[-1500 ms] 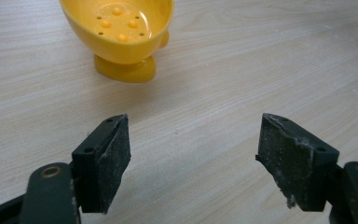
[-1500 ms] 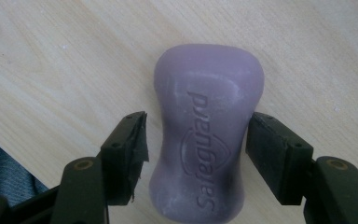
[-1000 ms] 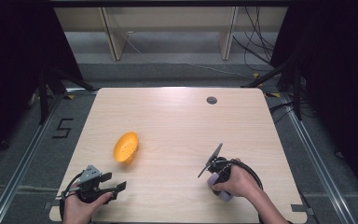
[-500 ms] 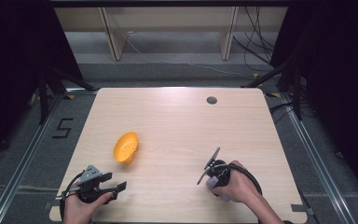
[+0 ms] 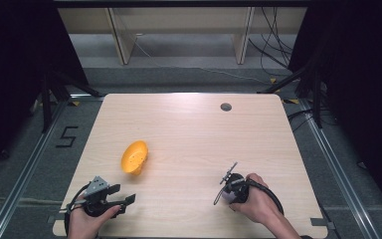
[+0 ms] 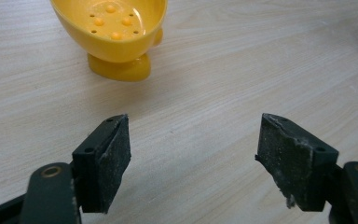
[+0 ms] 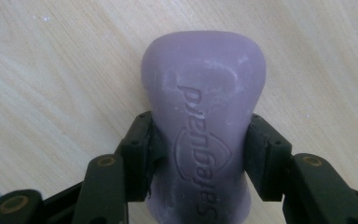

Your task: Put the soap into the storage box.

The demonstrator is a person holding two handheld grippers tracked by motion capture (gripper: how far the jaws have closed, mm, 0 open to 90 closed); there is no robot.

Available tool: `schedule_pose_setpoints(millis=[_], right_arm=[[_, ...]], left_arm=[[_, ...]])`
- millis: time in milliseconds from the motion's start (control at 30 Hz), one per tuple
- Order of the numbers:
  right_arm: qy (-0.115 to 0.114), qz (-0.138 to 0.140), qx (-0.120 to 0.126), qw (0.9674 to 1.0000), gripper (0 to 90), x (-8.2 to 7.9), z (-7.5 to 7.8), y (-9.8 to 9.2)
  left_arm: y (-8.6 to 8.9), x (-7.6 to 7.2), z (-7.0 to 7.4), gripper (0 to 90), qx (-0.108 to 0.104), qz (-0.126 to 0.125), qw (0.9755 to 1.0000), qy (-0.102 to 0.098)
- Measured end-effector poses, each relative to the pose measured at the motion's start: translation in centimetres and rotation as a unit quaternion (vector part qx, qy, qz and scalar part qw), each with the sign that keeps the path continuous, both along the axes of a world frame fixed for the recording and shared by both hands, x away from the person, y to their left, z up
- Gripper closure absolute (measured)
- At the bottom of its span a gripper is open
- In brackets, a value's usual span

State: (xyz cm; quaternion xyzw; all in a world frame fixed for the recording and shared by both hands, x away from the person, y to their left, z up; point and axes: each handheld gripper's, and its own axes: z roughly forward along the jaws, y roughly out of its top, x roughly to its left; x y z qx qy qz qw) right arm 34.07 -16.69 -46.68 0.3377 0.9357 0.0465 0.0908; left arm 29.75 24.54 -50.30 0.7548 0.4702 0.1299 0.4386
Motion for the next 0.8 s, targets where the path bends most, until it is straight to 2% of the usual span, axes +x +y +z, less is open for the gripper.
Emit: schedule_pose_setpoints(millis=[33,67,100,133,167,233,267,300,333,367,400,433,467,533,567,600,667,800], right_arm=[[-0.006,0.011,-0.003,0.9999,50.5,0.0,0.0,-0.1],[-0.01,0.002,0.003,0.9999,50.5,-0.2,0.1,0.0],[-0.014,0.01,0.002,0.9998,50.5,-0.3,0.1,0.0],[-0.016,0.007,0.008,0.9998,50.5,-0.5,0.2,0.0],[-0.026,0.012,0.008,0.9995,50.5,-0.7,0.3,0.0],[-0.029,0.018,0.006,0.9994,50.5,-0.7,0.3,0.0],[-0.043,0.029,0.006,0.9986,50.5,-1.0,0.4,0.0],[-0.046,0.039,0.004,0.9982,50.5,-1.0,0.4,0.0],[-0.046,0.039,0.004,0.9982,50.5,-1.0,0.4,0.0],[-0.061,0.045,0.004,0.9971,50.5,-1.3,0.5,0.0],[-0.061,0.045,0.004,0.9971,50.5,-1.3,0.5,0.0],[-0.077,0.054,0.005,0.9955,50.4,-1.5,0.6,-0.1],[-0.082,0.043,0.003,0.9957,50.5,-1.7,0.7,0.0],[-0.089,0.049,0.004,0.9948,50.5,-1.8,0.8,0.0],[-0.103,0.056,-0.002,0.9931,50.5,-1.9,0.9,-0.1],[-0.121,0.074,-0.003,0.9899,50.4,-2.1,1.1,-0.1],[-0.128,0.066,-0.004,0.9896,50.5,-2.3,1.1,-0.1],[-0.153,0.088,-0.008,0.9843,50.5,-2.6,1.2,0.0]], left_arm=[[0.0,0.0,0.0,24.9,0.0,0.0,1.0,0.0],[0.0,0.0,0.0,24.9,0.0,0.0,1.0,0.0],[0.0,0.0,0.0,24.9,0.0,0.0,1.0,0.0],[0.0,0.0,0.0,24.9,0.0,0.0,1.0,0.0],[0.0,0.0,0.0,24.9,0.0,0.0,1.0,-0.001],[0.0,0.0,0.0,24.9,0.0,0.0,1.0,-0.001],[0.0,0.0,0.0,24.9,0.001,-0.001,1.0,0.0],[-0.1,0.0,0.0,24.9,0.001,-0.001,1.0,-0.001],[-0.1,0.0,0.0,24.9,0.001,-0.001,1.0,-0.001],[0.0,0.0,0.0,24.9,0.002,-0.002,1.0,-0.002],[-0.1,0.0,0.0,24.9,-0.001,0.0,1.0,-0.001],[-0.1,0.0,0.0,24.9,0.0,-0.002,1.0,-0.002],[-0.1,0.0,0.0,24.9,0.0,-0.001,1.0,-0.002],[-0.1,0.0,0.0,24.9,0.0,-0.002,1.0,-0.002],[-0.1,0.0,0.0,24.9,0.0,0.0,1.0,-0.002],[-0.1,0.0,0.0,24.9,0.001,-0.001,1.0,-0.001],[0.0,0.0,0.0,24.9,0.001,-0.002,1.0,-0.003],[0.0,0.0,0.0,24.9,0.001,-0.001,1.0,-0.002]])
